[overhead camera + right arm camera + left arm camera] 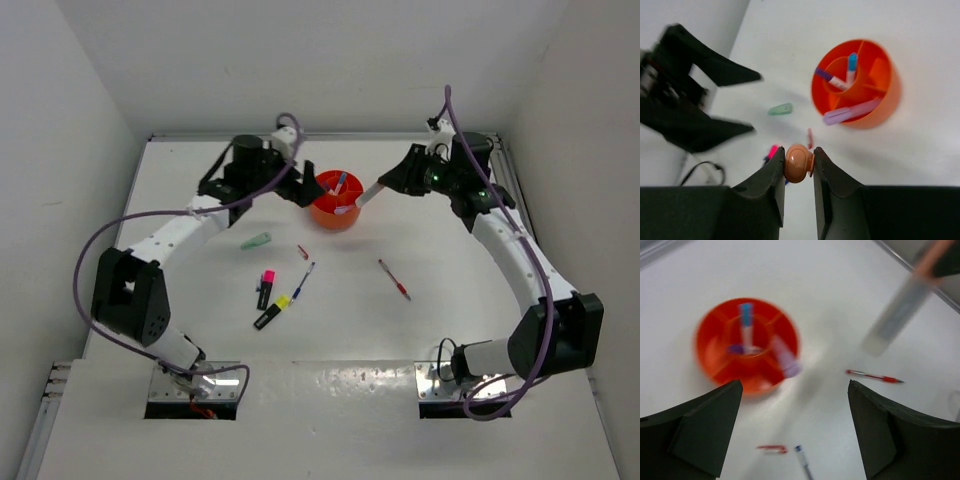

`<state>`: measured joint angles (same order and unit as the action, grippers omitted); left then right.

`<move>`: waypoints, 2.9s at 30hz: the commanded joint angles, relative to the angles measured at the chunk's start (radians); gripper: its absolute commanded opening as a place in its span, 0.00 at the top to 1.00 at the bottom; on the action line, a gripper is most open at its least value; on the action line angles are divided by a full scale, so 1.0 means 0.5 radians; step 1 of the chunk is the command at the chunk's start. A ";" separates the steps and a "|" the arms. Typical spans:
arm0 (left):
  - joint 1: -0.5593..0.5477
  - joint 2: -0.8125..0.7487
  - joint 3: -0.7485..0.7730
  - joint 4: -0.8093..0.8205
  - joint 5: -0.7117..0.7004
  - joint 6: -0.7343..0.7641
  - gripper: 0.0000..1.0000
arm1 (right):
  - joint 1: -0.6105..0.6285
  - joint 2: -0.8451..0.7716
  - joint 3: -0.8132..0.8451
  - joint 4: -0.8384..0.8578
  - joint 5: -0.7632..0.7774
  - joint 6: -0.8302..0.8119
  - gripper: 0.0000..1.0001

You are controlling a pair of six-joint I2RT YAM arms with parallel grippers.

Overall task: Sort the stationery into containers
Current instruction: Pick up the pen from the center of the board, then place the pen in the storage box, then pick up the pen from the center of the board.

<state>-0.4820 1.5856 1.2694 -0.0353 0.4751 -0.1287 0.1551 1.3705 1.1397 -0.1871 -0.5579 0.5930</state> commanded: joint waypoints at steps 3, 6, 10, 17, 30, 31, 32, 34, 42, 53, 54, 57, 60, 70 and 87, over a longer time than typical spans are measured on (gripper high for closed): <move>0.362 -0.269 -0.041 0.000 -0.051 -0.074 0.05 | 0.119 0.087 0.098 0.168 0.425 -0.449 1.00; 0.473 -0.303 -0.060 -0.067 -0.085 -0.025 0.04 | 0.187 0.204 0.141 0.236 0.563 -0.505 1.00; 0.580 -0.358 -0.145 -0.098 -0.107 0.030 0.03 | 0.279 0.351 0.196 0.322 0.704 -0.618 1.00; 0.691 -0.447 -0.305 -0.061 -0.116 0.034 0.03 | 0.352 0.532 0.258 0.439 0.803 -0.698 1.00; 0.725 -0.511 -0.406 -0.258 -0.199 0.245 0.06 | 0.466 0.701 0.267 0.469 0.877 -0.827 0.78; 0.719 -0.520 -0.431 -0.276 -0.208 0.327 0.07 | 0.469 0.698 0.255 0.460 0.867 -0.830 0.74; 0.722 -0.533 -0.452 -0.294 -0.223 0.340 0.07 | 0.475 0.692 0.252 0.454 0.864 -0.830 0.67; 0.722 -0.573 -0.514 -0.343 -0.229 0.389 0.09 | 0.478 0.686 0.249 0.448 0.852 -0.827 0.60; 0.666 -0.701 -0.673 -0.604 -0.284 0.561 0.18 | 0.512 0.582 0.362 0.230 0.748 -0.748 0.45; 0.382 -0.769 -0.913 -0.908 -0.217 0.518 0.39 | 0.435 0.128 0.295 -0.083 0.610 -0.799 0.51; 0.348 -0.748 -0.901 -0.920 -0.250 0.494 0.39 | 0.426 0.100 0.237 -0.092 0.610 -0.812 0.51; 0.240 -0.647 -0.882 -0.963 -0.327 0.426 0.42 | 0.402 -0.004 0.148 -0.138 0.619 -0.833 0.51; 0.112 -0.585 -0.879 -0.960 -0.367 0.396 0.46 | 0.377 -0.069 0.065 -0.166 0.631 -0.830 0.52; 0.016 -0.266 -0.747 -1.080 -0.514 0.276 0.68 | 0.337 -0.145 -0.049 -0.190 0.656 -0.809 0.52; 0.059 -0.063 -0.511 -1.485 -0.729 0.009 0.63 | 0.322 -0.023 0.012 -0.187 0.659 -0.809 0.51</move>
<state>-0.4652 1.5459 0.9924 -0.7265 0.1329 -0.0837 0.3218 1.3430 1.1103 -0.3004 -0.2359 0.1909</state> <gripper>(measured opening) 0.363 0.483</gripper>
